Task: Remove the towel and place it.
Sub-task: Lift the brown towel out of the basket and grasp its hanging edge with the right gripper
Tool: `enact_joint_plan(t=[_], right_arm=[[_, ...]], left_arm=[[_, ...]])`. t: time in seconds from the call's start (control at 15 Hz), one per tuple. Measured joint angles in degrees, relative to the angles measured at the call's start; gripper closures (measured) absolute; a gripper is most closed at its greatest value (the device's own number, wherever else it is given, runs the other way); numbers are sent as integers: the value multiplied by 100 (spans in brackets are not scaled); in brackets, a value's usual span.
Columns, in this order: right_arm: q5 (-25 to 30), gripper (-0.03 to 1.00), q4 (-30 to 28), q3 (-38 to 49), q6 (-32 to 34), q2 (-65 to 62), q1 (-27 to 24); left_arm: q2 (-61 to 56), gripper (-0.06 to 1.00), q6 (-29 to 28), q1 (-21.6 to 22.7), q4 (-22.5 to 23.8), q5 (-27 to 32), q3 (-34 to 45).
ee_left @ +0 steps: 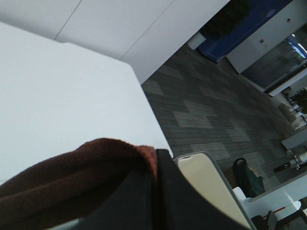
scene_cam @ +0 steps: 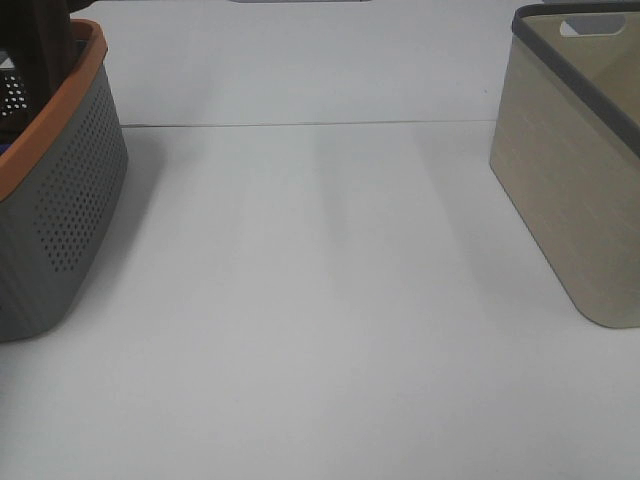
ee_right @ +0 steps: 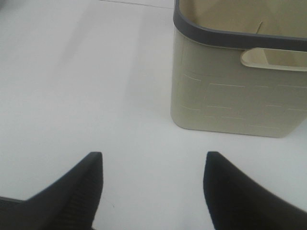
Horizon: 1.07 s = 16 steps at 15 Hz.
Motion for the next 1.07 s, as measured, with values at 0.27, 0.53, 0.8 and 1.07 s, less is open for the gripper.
enact_joint_plan(t=[0.27,0.53,0.8,1.07], right_arm=[[0,37,0,0,0,0,0],[0,37,0,0,0,0,0],[0,37,0,0,0,0,0],[0,37,0,0,0,0,0]], left_arm=[[0,94,52,-1289,-23,-1765,-390],[11,94,126,-2114,372,-2899,-390],[11,94,97,-2871,1650,-3380,-390],[160,94,-728,-3272,3180,-3403,-390]])
